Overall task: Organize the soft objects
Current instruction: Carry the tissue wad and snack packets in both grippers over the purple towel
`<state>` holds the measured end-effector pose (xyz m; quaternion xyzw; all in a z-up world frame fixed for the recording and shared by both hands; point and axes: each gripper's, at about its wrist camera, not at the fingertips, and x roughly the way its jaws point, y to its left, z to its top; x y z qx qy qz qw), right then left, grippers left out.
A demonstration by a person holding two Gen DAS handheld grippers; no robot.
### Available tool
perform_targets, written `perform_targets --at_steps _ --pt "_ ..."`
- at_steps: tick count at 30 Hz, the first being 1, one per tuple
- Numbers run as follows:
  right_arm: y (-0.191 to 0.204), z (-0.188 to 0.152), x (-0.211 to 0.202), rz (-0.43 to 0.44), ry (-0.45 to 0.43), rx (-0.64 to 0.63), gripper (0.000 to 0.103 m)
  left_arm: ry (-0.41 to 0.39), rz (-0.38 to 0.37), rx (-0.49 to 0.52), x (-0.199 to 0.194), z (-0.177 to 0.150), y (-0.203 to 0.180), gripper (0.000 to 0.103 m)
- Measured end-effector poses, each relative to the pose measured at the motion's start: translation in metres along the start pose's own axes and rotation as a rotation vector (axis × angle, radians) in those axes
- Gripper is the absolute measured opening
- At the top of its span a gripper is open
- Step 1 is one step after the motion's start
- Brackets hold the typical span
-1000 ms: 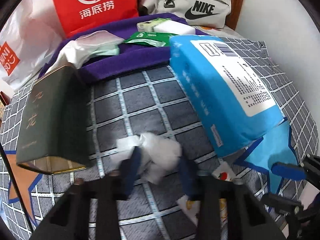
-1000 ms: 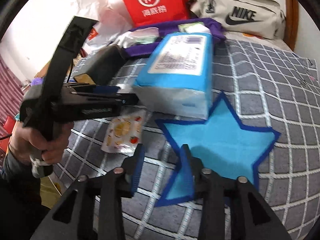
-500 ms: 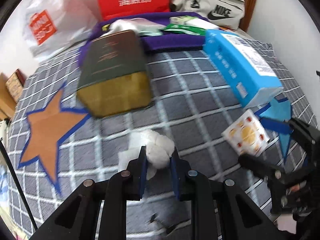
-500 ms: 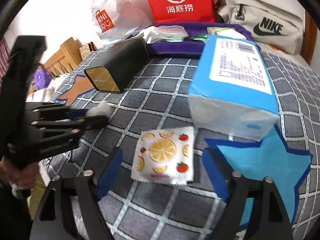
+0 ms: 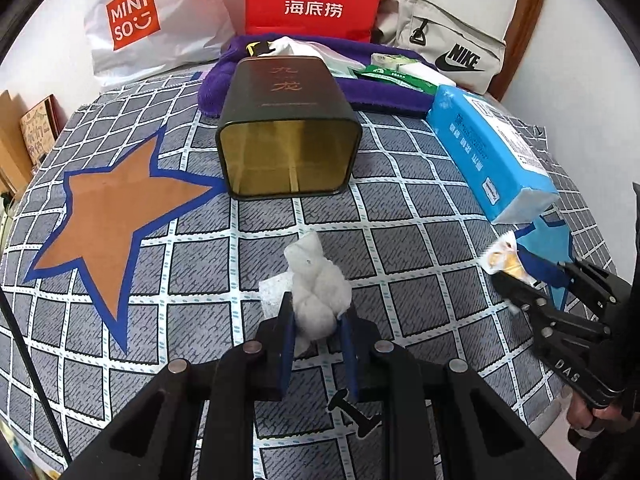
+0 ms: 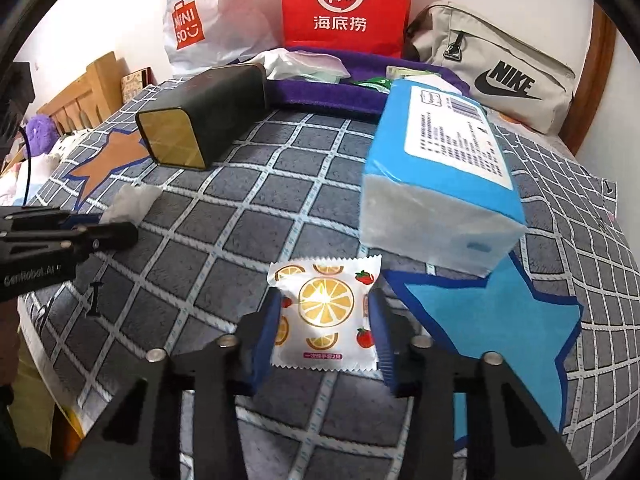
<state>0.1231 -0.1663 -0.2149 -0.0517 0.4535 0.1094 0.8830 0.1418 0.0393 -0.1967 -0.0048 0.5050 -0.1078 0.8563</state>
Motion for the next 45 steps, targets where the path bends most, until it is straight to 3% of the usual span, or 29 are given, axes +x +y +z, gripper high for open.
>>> perform_targets --at_steps 1,4,16,29,45 --pt "0.000 -0.001 -0.001 0.003 0.004 -0.002 0.017 0.000 -0.008 -0.011 -0.001 -0.001 0.002 0.019" --pt "-0.008 -0.010 -0.007 0.032 0.019 0.016 0.013 0.001 -0.027 -0.028 -0.004 -0.002 0.004 0.019" --pt "-0.045 -0.010 -0.049 0.052 -0.020 0.102 0.012 -0.051 -0.025 -0.053 -0.043 0.015 0.004 0.018" --pt "-0.069 0.042 -0.093 0.063 -0.158 0.127 0.012 -0.112 -0.019 -0.072 -0.077 0.058 0.007 0.018" --pt "-0.071 0.123 -0.076 0.068 -0.200 0.055 0.013 -0.130 0.009 -0.072 -0.071 0.120 0.015 0.018"
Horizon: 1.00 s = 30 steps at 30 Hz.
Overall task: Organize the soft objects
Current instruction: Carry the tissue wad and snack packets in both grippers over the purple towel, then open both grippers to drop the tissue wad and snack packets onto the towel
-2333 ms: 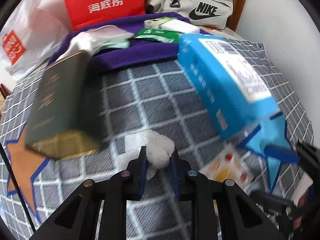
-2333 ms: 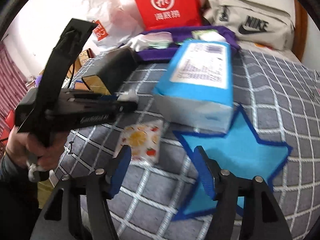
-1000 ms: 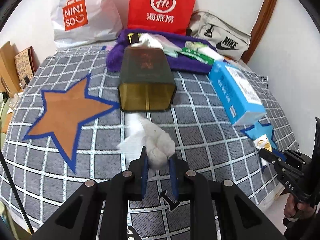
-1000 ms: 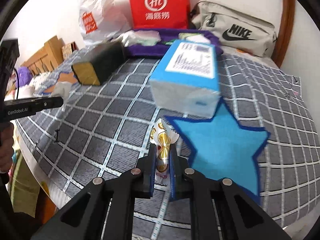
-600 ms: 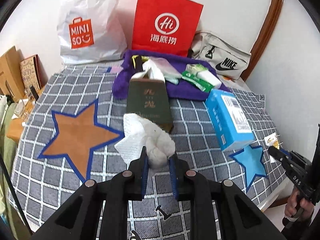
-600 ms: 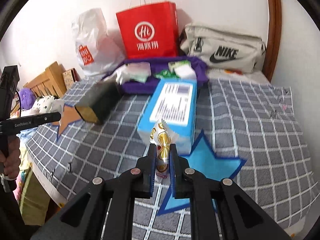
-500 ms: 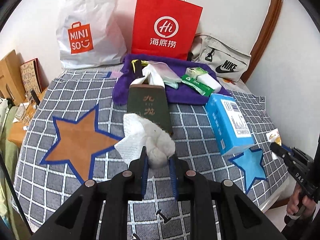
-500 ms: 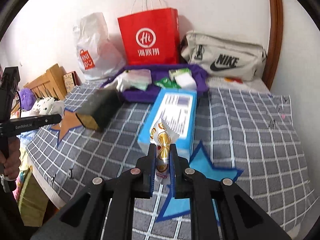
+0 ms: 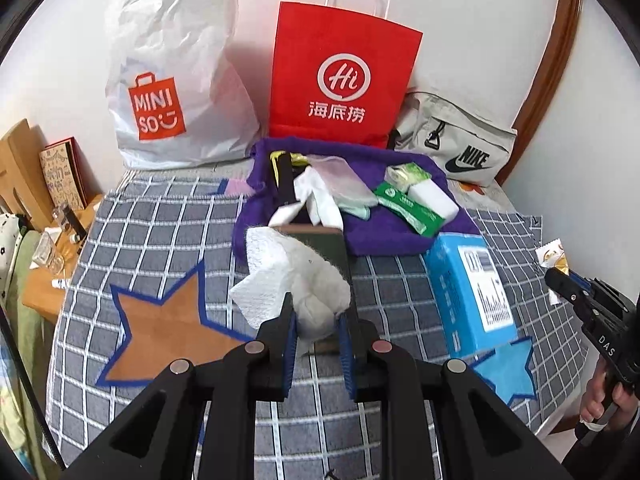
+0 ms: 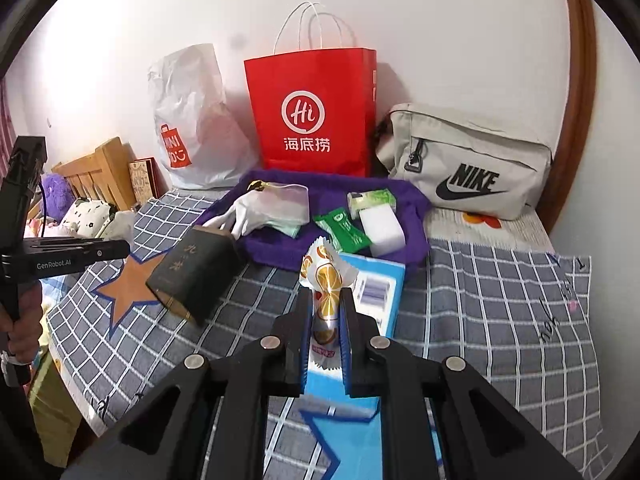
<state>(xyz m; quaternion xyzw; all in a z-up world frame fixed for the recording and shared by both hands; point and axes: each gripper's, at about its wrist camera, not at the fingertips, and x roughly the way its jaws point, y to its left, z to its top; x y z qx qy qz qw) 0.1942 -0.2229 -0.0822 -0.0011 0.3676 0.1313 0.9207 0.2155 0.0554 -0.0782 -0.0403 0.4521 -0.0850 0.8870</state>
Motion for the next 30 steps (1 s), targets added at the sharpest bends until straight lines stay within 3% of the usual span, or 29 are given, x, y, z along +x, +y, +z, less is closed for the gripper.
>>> perform_targets --at_steps 14,30 --pt "-0.009 0.051 0.046 0.063 0.002 -0.016 0.013 0.000 -0.028 0.016 0.039 0.054 -0.006 0.019" --pt "-0.026 0.087 0.139 0.076 0.099 -0.038 0.013 0.018 -0.047 0.019 0.098 0.098 -0.003 0.019"
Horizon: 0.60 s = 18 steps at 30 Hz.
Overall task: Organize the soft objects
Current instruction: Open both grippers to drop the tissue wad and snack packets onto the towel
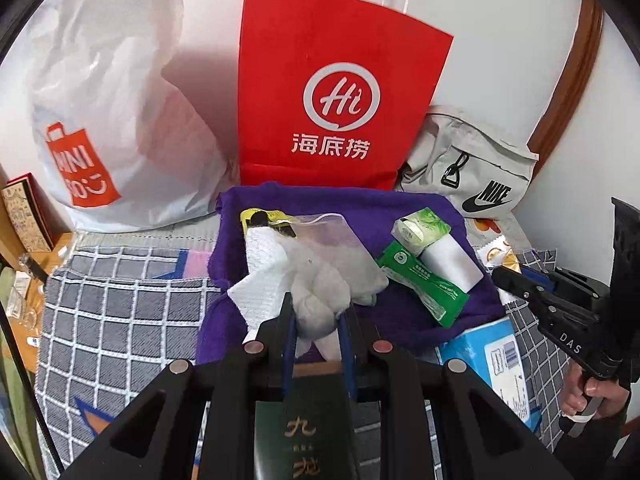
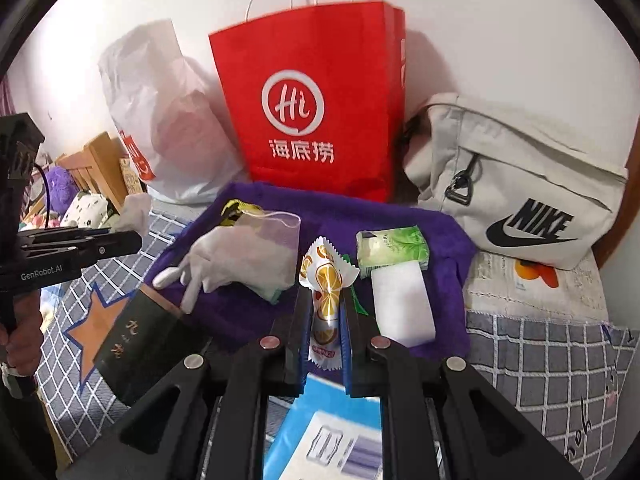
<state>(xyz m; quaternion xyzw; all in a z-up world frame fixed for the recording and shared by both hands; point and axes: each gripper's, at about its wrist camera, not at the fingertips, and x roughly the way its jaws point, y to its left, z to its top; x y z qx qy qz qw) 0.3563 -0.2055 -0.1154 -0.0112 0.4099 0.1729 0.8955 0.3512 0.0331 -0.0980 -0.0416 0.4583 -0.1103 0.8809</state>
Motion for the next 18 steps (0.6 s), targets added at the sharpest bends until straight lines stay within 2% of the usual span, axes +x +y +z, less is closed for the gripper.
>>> perform_targets --at_steps 10,18 --pt "-0.015 0.011 0.036 0.005 0.040 -0.013 0.014 0.048 -0.062 -0.001 0.034 0.019 -0.005 0.019" --pt "-0.024 0.012 0.065 0.013 0.096 -0.012 0.016 0.098 -0.062 0.028 0.072 0.029 -0.014 0.019"
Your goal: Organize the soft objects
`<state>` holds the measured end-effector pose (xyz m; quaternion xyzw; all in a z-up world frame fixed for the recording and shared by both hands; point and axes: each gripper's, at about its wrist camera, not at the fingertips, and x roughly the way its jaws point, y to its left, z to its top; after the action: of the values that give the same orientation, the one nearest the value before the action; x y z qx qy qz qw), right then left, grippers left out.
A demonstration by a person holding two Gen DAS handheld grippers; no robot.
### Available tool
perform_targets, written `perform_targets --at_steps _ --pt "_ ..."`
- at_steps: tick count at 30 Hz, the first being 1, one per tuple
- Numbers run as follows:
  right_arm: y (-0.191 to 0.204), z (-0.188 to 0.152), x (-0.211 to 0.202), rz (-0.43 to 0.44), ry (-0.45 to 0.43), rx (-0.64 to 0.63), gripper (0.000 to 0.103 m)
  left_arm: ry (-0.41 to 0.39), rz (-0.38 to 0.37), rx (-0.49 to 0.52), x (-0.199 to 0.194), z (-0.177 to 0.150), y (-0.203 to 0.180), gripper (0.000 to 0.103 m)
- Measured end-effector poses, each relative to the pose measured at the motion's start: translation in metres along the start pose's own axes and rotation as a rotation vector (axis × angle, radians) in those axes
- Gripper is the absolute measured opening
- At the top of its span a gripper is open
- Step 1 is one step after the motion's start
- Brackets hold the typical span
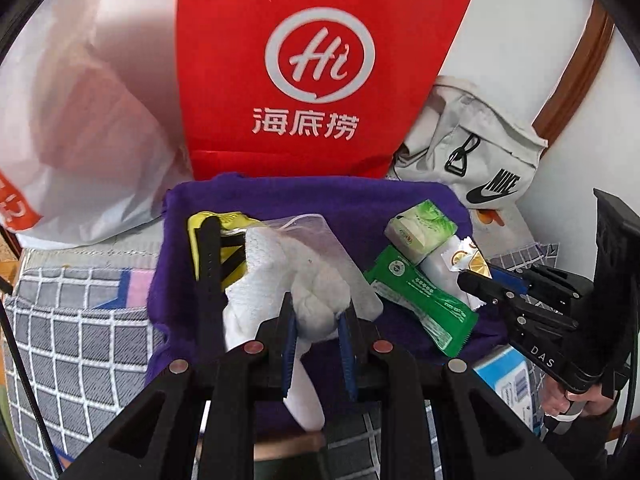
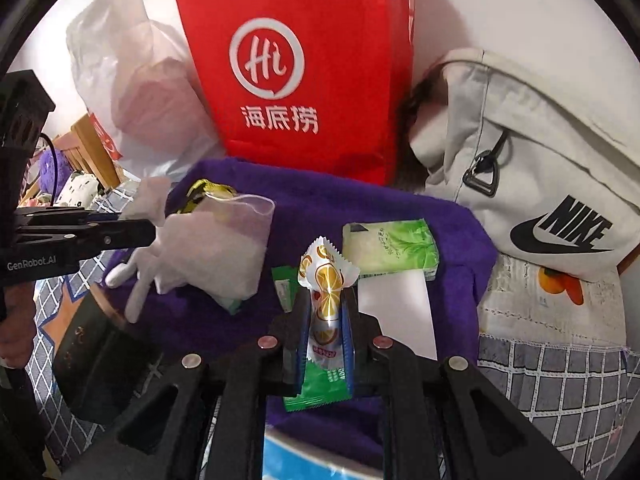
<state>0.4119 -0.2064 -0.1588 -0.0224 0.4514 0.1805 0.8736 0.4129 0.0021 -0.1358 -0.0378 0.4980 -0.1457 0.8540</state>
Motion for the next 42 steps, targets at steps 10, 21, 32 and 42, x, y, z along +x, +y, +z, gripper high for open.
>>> perform_targets --at_steps 10,21,32,42 --pt "-0.008 -0.002 0.024 -0.009 0.042 -0.003 0.036 0.065 -0.006 -0.021 0.032 0.009 0.005 0.021" --pt "-0.012 -0.002 0.014 -0.049 0.005 -0.004 0.081 0.079 -0.035 -0.065 0.033 0.013 0.006 0.076" --pt "0.003 -0.012 -0.053 -0.089 -0.059 0.041 0.083 0.034 0.023 -0.051 -0.027 -0.004 -0.005 0.086" --pt "0.040 -0.052 -0.146 -0.117 -0.106 0.102 0.083 -0.052 0.081 -0.018 -0.122 -0.064 -0.027 0.088"
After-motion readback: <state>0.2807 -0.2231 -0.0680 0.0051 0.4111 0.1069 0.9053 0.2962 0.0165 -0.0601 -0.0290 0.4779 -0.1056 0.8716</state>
